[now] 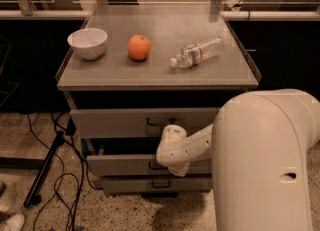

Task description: Close middle drawer

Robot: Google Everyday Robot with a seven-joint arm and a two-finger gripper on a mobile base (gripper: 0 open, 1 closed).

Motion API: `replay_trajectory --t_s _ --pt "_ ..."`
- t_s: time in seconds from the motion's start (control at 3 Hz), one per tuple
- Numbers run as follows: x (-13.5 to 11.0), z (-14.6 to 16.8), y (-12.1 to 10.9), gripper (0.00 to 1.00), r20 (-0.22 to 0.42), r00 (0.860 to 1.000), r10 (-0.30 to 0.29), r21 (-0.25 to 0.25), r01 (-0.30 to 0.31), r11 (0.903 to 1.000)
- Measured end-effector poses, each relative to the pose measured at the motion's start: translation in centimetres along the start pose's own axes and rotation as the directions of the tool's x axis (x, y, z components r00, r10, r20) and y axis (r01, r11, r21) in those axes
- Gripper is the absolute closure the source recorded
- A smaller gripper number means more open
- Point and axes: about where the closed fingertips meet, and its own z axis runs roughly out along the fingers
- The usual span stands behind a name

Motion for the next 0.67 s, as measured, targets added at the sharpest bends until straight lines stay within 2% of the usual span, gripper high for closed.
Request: replay_trajectory --t_s 0.33,0.67 --pt "-0.02 0.01 -0.01 0.83 0.000 1.000 0.000 0.000 0.000 1.0000" --pt "-0.01 0.01 -0.01 0.59 0.000 1.000 0.000 0.000 0.000 1.0000"
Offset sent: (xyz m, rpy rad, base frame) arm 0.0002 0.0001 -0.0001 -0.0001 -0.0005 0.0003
